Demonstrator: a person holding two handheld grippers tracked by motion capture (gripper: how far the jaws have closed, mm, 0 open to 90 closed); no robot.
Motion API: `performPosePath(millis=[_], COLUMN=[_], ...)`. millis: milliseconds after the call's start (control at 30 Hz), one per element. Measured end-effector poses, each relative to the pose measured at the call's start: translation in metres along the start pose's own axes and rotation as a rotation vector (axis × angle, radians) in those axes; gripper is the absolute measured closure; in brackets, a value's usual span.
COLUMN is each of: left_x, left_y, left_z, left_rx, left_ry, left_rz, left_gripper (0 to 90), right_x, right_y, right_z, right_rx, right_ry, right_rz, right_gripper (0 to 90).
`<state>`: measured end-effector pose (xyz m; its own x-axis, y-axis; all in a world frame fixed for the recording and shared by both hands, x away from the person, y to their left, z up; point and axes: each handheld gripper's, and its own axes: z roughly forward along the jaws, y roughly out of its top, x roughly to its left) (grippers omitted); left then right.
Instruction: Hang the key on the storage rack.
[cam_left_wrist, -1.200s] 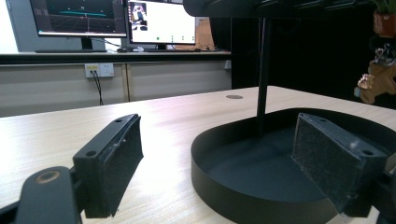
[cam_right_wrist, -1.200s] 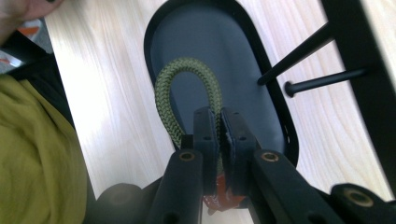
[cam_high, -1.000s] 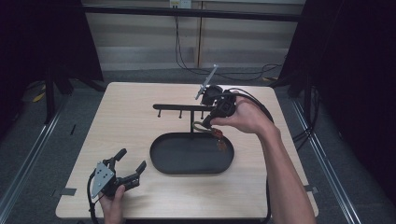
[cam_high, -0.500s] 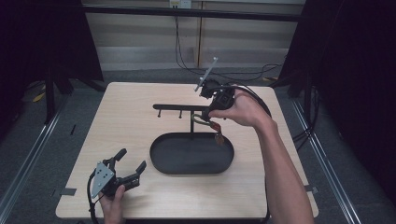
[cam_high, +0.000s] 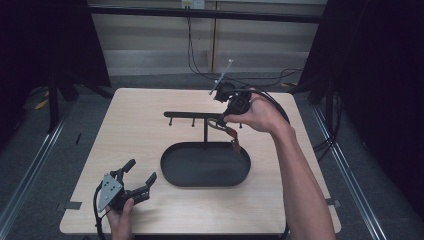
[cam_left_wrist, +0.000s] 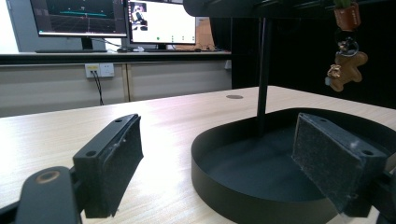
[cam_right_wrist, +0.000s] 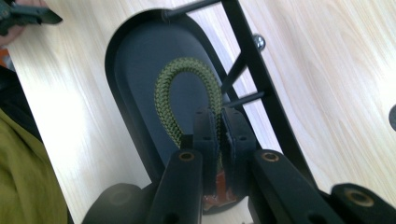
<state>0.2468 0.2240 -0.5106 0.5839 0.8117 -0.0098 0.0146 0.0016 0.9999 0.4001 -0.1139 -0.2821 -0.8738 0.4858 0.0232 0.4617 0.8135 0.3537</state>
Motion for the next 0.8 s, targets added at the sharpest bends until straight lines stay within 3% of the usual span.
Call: performPosePath(millis=[167,800], left_x=[-0.0003,0.0], left_y=[-0.0001,0.0], left_z=[0.0001,-0.0002], left_rx=[-0.003,0.001], left_ry=[-0.001,-0.003], left_rz=[-0.003,0.001], left_gripper=[15.7,15.8], right_x=[-0.002,-0.0046], right_y=[0.0056,0.0052], right_z=[0.0032,0.0076], right_rx=[0.003,-0.013], right_ry=[-0.018,-0.013], right_rz=[-0.007,0.006], right_gripper=[85.1,81.1])
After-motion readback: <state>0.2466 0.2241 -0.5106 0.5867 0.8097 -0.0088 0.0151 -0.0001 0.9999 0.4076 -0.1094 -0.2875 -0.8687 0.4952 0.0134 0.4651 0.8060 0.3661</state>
